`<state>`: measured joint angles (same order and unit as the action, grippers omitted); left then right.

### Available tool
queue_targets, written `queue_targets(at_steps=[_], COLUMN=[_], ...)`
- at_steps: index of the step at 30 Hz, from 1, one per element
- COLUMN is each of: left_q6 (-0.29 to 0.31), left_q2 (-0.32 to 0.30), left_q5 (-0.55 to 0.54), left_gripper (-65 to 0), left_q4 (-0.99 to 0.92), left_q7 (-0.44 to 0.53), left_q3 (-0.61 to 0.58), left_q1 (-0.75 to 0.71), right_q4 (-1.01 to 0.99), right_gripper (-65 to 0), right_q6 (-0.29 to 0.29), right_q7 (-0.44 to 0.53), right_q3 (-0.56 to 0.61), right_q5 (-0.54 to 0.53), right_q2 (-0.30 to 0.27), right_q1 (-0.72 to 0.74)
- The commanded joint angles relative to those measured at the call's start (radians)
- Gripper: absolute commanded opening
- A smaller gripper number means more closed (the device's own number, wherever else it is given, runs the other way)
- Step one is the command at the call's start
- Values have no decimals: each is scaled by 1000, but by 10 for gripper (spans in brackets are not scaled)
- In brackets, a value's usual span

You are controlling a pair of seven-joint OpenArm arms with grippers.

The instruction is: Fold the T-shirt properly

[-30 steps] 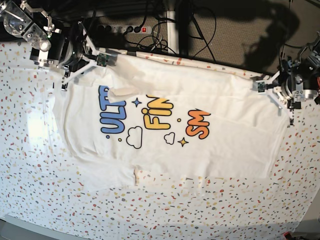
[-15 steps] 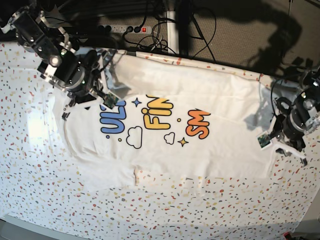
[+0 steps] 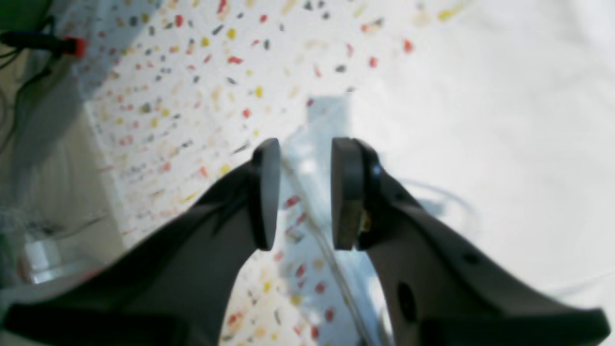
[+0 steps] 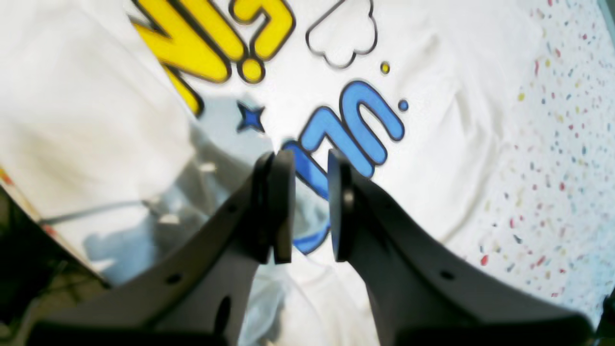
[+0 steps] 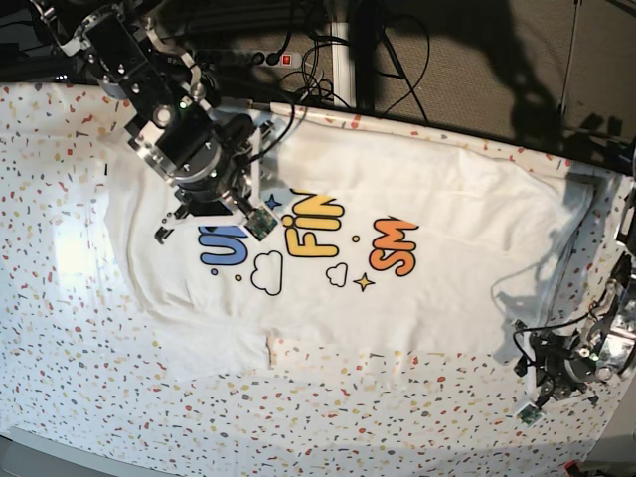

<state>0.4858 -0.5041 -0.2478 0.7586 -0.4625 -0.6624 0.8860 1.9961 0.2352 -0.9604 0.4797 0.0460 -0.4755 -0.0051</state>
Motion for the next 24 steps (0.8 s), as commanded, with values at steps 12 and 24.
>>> queue_targets(at_steps=[12,24], left_q6=[-34,-32], left_q2=[135,141], left_q5=[-133,-523], left_gripper=[-317,-280], left_q4=[-629,-667], left_q7=[549,276], left_q3=[7,7], left_q1=[144,142], right_q4=[15,42], right_gripper=[-524,-524], right_q6=[-12,-11], right_q7=[-1,-19], right_q3=[-182,-202], right_q5=[3,3], right_q2=[118,204], right_q1=[-32,-34])
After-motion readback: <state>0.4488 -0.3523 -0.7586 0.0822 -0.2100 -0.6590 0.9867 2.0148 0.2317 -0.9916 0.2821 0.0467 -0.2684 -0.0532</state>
